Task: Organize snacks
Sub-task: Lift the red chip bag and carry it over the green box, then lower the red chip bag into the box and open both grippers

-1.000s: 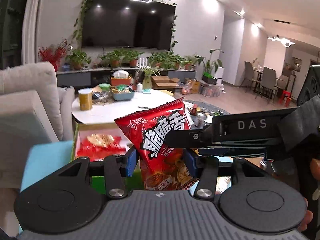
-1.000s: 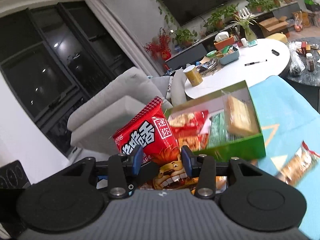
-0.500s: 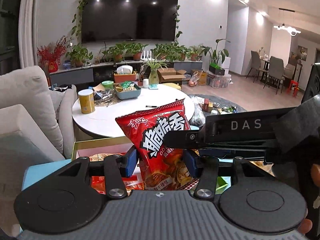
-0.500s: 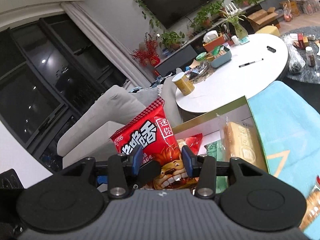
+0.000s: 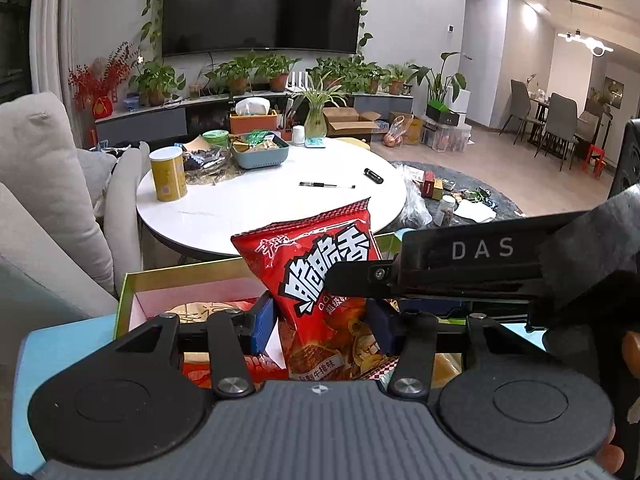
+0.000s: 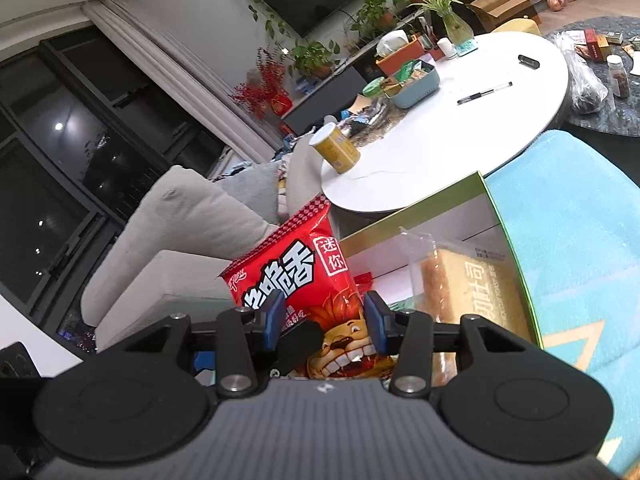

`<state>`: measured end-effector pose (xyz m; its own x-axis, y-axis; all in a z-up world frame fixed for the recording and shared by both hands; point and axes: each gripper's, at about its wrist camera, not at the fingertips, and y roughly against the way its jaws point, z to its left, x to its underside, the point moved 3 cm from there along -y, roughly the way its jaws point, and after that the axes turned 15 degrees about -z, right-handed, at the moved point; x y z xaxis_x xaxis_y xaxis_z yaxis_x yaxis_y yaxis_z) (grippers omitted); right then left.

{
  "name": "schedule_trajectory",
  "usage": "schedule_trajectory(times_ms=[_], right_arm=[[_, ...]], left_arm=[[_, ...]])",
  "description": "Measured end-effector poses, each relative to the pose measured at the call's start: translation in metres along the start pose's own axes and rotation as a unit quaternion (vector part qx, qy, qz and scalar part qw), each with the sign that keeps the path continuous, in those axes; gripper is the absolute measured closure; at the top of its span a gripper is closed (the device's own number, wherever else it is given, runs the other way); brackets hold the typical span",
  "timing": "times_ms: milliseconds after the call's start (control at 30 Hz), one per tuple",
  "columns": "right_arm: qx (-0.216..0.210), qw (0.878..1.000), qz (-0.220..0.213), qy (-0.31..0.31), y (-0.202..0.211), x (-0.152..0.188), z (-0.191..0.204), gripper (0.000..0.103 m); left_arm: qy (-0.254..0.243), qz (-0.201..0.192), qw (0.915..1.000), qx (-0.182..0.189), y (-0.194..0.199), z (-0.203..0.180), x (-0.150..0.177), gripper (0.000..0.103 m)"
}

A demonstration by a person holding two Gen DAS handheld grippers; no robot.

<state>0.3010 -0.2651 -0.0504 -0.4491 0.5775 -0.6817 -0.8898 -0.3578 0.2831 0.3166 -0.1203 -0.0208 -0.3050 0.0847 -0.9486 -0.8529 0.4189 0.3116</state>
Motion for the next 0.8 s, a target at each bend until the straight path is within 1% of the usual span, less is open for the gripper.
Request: schedule_trajectory(times_ms=[200, 267, 333, 400, 533, 667, 733, 800], right_arm=[[0.020, 1.000, -0.005, 0.021, -0.015, 0.001, 0.000, 0.079], [0.031, 0.999, -0.008, 0.031, -0.021, 0.001, 0.000, 0.079], [0.042, 0.998, -0.014, 0.041, -0.022, 0.001, 0.000, 0.079], [0.044, 0.998, -0.023, 0.040, -0.017, 0.000, -0.003, 0.076], [0.038, 0.998, -0.031, 0.040, -0.003, -0.005, -0.004, 0.076], [0.028, 0.998, -0.036, 0.050, 0.012, -0.007, 0.004, 0.076], [0.020, 0.997, -0.039, 0.058, 0.022, -0.007, 0.010, 0.076], [0.015, 0.996, -0.045, 0.071, 0.034, -0.005, 0.015, 0.074]], left_arm=[[0.000, 0.009, 0.9999, -0.005, -0.022, 0.005, 0.003, 0.055], [-0.001, 0.012, 0.9998, -0.018, -0.025, 0.009, 0.004, 0.054], [-0.004, 0.012, 0.9995, -0.029, -0.025, 0.011, 0.005, 0.048], [-0.001, 0.009, 0.9995, -0.032, -0.019, 0.013, 0.006, 0.045], [0.000, 0.003, 0.9994, -0.035, -0.007, 0.016, 0.005, 0.044], [0.005, -0.007, 0.9992, -0.039, 0.009, 0.015, 0.000, 0.042], [0.002, -0.014, 0.9991, -0.040, 0.020, 0.012, -0.003, 0.038], [-0.004, -0.020, 0.9989, -0.042, 0.030, 0.010, -0.005, 0.036]])
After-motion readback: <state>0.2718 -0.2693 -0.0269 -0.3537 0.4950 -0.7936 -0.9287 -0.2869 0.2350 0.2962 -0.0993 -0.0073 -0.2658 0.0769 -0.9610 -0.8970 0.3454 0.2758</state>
